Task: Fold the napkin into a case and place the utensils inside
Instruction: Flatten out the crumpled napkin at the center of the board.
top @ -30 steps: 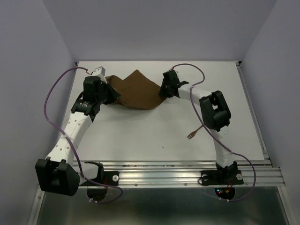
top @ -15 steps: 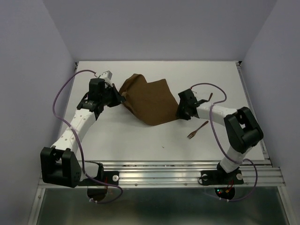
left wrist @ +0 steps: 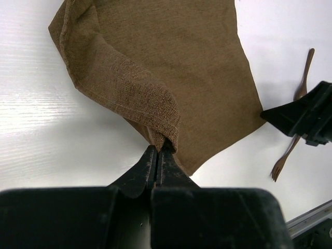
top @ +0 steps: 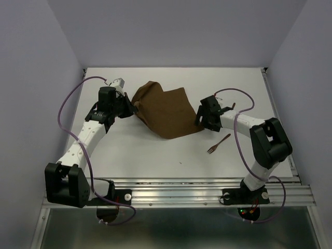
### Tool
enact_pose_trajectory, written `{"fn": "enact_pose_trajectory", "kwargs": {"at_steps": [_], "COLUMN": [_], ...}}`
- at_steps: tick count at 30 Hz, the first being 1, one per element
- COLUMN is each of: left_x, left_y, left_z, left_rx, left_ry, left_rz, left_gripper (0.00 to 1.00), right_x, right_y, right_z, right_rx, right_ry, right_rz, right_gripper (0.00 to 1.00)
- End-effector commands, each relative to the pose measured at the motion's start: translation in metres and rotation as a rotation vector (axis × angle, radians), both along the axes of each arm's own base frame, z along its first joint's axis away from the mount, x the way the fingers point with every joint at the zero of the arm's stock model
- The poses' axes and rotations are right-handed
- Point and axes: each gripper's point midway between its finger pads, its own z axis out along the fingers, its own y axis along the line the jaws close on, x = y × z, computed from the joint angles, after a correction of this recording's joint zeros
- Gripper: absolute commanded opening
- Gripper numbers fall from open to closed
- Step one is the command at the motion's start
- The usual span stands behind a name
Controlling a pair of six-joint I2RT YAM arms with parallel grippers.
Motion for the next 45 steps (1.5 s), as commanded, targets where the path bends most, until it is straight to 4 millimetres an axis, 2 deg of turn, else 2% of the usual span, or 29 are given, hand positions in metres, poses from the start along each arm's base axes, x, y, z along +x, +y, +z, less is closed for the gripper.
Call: {"fn": "enact_pose_trajectory", "kwargs": {"at_steps": [1, 7, 10, 14, 19, 22, 24, 25, 29, 32, 35, 37, 38, 40, 43, 45], "left_x": [0.005, 0.005, 0.005, 0.006, 0.007, 0.008, 0.008, 0.008, 0.009, 0.01, 0.01, 0.01, 0.01, 0.011, 0.011, 0.012], "left_y": [-0.002, -0.001, -0.001, -0.002, -0.002, -0.003, -0.003, -0.003, -0.004, -0.004, -0.005, -0.005, -0.005, -0.005, -0.006, -0.007], "left_z": [0.016, 0.012, 0.01, 0.007, 0.004, 0.004, 0.003, 0.003, 0.003, 0.001, -0.001, -0.001, -0.001, -0.001, -0.001, 0.0], "left_rx": [-0.023, -0.019, -0.02, -0.021, -0.018, -0.02, -0.02, -0.019, -0.016, -0.014, -0.017, -0.018, -0.017, -0.02, -0.023, -0.028], "left_ry": [-0.071, -0.061, -0.057, -0.046, -0.038, -0.038, -0.036, -0.036, -0.036, -0.031, -0.027, -0.027, -0.026, -0.026, -0.027, -0.027], "left_rz": [0.001, 0.005, 0.005, 0.001, 0.0, 0.0, -0.004, -0.004, -0.008, -0.012, -0.014, -0.015, -0.015, -0.016, -0.019, -0.02], "left_gripper": [0.0, 0.0, 0.0, 0.0, 0.0, 0.0, 0.0, 0.0, 0.0, 0.0, 0.0, 0.0, 0.0, 0.0, 0.0, 0.0], "right_x": [0.002, -0.002, -0.003, -0.004, 0.0, 0.002, 0.002, 0.002, 0.002, 0.001, 0.0, 0.001, 0.0, 0.002, 0.003, 0.001], "right_y": [0.007, 0.03, 0.028, 0.044, 0.042, 0.042, 0.043, 0.043, 0.043, 0.044, 0.049, 0.049, 0.052, 0.053, 0.045, 0.048], "right_z": [-0.008, -0.016, -0.02, -0.013, -0.018, -0.022, -0.022, -0.022, -0.023, -0.025, -0.025, -0.025, -0.025, -0.025, -0.03, -0.031], "right_rx": [-0.023, 0.053, 0.042, -0.017, -0.039, -0.044, -0.038, -0.036, -0.032, -0.03, -0.028, -0.03, -0.036, -0.09, -0.174, -0.189], "right_ry": [0.027, 0.042, 0.049, 0.032, 0.041, 0.045, 0.048, 0.047, 0.051, 0.057, 0.058, 0.056, 0.056, 0.046, 0.056, 0.056], "right_rz": [0.104, 0.201, 0.202, 0.277, 0.257, 0.245, 0.243, 0.243, 0.237, 0.243, 0.252, 0.252, 0.26, 0.266, 0.256, 0.264], "right_gripper": [0.84, 0.77, 0.72, 0.72, 0.73, 0.68, 0.6, 0.53, 0.41, 0.37, 0.39, 0.46, 0.52, 0.56, 0.57, 0.57]}}
